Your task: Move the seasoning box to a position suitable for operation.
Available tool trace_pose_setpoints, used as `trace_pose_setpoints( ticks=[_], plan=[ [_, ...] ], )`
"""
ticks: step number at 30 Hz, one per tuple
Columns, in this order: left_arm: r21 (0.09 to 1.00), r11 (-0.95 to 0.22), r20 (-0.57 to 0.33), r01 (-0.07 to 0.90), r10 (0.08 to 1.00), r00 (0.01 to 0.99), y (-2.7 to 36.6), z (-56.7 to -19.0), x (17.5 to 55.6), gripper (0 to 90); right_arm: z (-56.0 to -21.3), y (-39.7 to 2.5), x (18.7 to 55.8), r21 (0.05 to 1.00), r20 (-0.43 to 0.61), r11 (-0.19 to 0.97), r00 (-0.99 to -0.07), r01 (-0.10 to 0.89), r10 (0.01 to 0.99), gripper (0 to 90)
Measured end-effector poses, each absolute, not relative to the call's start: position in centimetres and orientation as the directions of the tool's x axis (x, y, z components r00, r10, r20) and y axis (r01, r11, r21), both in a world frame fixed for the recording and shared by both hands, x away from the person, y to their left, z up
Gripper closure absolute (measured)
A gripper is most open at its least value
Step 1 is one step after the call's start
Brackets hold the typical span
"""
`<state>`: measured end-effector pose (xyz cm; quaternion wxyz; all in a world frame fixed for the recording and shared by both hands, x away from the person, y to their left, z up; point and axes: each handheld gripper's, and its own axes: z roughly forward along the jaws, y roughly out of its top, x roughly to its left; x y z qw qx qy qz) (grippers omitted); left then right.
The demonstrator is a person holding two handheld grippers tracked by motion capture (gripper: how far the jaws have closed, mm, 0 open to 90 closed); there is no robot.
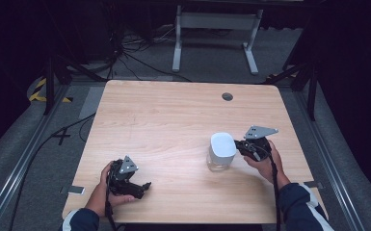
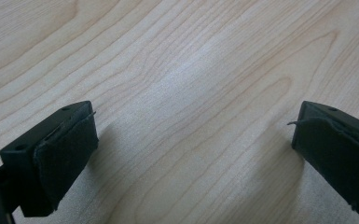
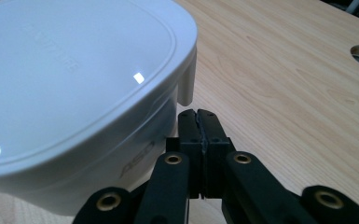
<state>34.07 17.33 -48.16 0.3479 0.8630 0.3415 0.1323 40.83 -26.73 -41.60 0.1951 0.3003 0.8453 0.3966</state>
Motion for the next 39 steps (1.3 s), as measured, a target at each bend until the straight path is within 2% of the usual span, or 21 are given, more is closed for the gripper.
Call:
trace_pose_setpoints(
  ticks=[14, 33, 39],
  plan=[
    [0.689, -0.526, -0.009, 0.498, 0.681, 0.732, 17.3, -48.1, 34.1, 0.3, -41.7, -25.3, 38.7, 0.763, -0.095, 0.550, -0.782, 0.340, 0.616, 90.0],
    [0.691, -0.525, -0.008, 0.497, 0.682, 0.731, 17.3, -48.2, 34.1, 0.3, -41.5, -22.8, 35.1, 0.729, -0.116, 0.636, -0.870, 0.253, 0.479, 90.0],
    [0.690, -0.524, -0.010, 0.500, 0.684, 0.730, 17.3, -48.1, 34.1, 0.3, -40.8, -23.9, 35.6, 0.756, -0.113, 0.600, -0.852, 0.260, 0.511, 90.0]
  ],
)
